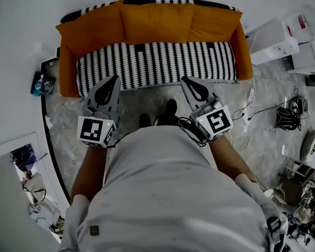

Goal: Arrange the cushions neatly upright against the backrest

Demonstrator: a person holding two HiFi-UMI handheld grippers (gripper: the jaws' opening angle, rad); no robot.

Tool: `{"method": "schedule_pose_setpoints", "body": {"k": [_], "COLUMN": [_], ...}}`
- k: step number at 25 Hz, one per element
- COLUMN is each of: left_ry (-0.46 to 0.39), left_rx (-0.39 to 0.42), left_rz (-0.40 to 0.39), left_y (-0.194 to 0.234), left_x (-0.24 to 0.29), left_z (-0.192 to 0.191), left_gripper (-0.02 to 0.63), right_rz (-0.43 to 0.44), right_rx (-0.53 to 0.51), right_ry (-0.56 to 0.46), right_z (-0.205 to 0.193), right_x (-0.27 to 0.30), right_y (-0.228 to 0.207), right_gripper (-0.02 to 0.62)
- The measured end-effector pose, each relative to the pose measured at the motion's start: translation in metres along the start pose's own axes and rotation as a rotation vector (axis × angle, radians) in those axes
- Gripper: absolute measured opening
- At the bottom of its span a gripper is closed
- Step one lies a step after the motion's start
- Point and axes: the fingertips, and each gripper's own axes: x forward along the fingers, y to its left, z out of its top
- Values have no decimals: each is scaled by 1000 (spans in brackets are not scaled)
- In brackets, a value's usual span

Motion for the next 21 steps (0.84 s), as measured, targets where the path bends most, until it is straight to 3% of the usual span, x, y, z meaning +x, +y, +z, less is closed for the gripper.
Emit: {"method": "schedule_pose_setpoints", "body": {"k": [21], "left_ry": [-37], "left_rx": [1], "left_rz": [-55], "left_y": [-17], "left_x": [-16], "left_z": [7], "left_gripper": [9], "right_rz": [-55], "right_rx": [-17], "right_ry": [-30], "right_z": [15], "right_x": [-25], "right_y": [22], "right_gripper": [26]}}
